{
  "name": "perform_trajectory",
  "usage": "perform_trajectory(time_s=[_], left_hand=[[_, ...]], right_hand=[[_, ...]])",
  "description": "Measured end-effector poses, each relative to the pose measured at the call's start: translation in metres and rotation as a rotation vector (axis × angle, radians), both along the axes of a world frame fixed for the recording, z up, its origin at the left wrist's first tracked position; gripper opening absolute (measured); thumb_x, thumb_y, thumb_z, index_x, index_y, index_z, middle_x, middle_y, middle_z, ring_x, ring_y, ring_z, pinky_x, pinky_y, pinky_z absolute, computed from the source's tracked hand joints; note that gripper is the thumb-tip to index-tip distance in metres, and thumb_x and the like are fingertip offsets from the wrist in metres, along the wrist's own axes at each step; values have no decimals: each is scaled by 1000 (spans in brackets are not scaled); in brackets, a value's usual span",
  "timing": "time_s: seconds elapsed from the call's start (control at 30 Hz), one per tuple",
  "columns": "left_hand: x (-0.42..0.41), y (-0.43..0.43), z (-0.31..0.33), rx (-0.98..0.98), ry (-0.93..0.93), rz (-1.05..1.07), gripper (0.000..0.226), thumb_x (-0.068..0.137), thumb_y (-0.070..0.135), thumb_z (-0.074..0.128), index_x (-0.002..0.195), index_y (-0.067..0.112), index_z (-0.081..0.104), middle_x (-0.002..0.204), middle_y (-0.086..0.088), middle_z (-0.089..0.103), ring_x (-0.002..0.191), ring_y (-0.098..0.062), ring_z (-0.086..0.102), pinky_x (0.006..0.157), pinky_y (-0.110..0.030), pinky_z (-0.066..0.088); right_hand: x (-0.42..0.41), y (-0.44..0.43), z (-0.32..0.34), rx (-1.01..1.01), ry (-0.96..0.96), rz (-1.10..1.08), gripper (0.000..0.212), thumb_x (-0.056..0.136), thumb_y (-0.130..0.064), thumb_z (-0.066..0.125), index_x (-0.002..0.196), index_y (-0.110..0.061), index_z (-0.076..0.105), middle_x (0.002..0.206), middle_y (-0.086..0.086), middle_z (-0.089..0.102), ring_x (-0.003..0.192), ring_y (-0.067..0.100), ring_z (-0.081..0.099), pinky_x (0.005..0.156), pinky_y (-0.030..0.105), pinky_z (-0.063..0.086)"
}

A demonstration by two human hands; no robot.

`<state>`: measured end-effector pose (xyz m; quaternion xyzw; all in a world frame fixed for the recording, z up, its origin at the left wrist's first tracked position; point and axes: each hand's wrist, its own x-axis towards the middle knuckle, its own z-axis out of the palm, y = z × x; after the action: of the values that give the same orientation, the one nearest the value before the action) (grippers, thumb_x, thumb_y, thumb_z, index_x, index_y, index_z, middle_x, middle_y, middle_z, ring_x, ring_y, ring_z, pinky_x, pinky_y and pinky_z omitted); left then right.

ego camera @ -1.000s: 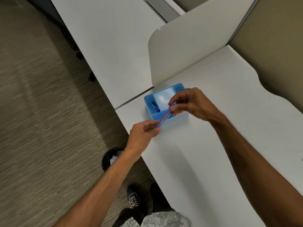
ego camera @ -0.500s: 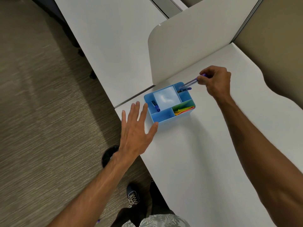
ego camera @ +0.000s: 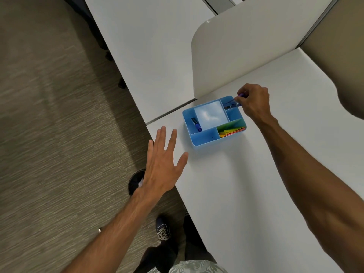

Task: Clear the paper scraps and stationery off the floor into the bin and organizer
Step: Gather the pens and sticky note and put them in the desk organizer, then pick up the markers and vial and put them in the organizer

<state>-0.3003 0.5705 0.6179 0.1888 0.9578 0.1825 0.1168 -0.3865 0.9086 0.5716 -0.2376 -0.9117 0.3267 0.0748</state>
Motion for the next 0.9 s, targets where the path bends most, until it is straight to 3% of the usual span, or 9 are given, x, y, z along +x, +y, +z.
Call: perform_trajectory(time_s=[0.2, 0.4, 0.63, 0.77, 0.9], left_hand=[[6, -3, -3, 8, 27, 8, 75, 99, 53, 42, 159, 23, 8, 167, -6, -5, 153, -19, -7, 122, -42, -1], [8, -8, -5, -15, 47, 35, 76, 99, 56, 40, 159, 25, 5, 167, -4, -6, 152, -16, -10, 122, -43, -1], [13, -28, -1, -19, 79, 94, 74, 99, 58, 35, 159, 27, 5, 166, -3, -11, 152, -17, -13, 122, -45, -3], [20, -56, 4, -36, 105, 125, 74, 99, 59, 29, 159, 26, 0, 166, -4, -18, 152, -20, -19, 121, -49, -7], [34, -95, 7, -41, 104, 198, 75, 98, 61, 27, 158, 27, -3, 165, -7, -19, 152, -22, -19, 120, -51, -8]], right_hand=[[0, -2, 1, -7, -65, 19, 28, 90, -26, 74, 111, -8, 71, 105, 17, 76, 87, 27, 74, 82, 37, 61], [13, -10, 19, 144, -8, -10, 38, 97, -37, 60, 126, -13, 63, 123, 13, 68, 105, 27, 67, 88, 38, 54], [48, -63, 43, 281, 192, 164, 48, 98, -33, 57, 141, -11, 53, 149, 15, 49, 137, 31, 44, 107, 42, 35], [68, -116, 54, 402, 122, 382, 63, 104, -43, 46, 158, -18, 25, 166, 12, 17, 154, 29, 14, 122, 47, 18], [86, -174, 59, 454, 31, 537, 66, 102, -54, 26, 160, -22, 16, 168, 8, 7, 156, 27, 4, 124, 55, 11]])
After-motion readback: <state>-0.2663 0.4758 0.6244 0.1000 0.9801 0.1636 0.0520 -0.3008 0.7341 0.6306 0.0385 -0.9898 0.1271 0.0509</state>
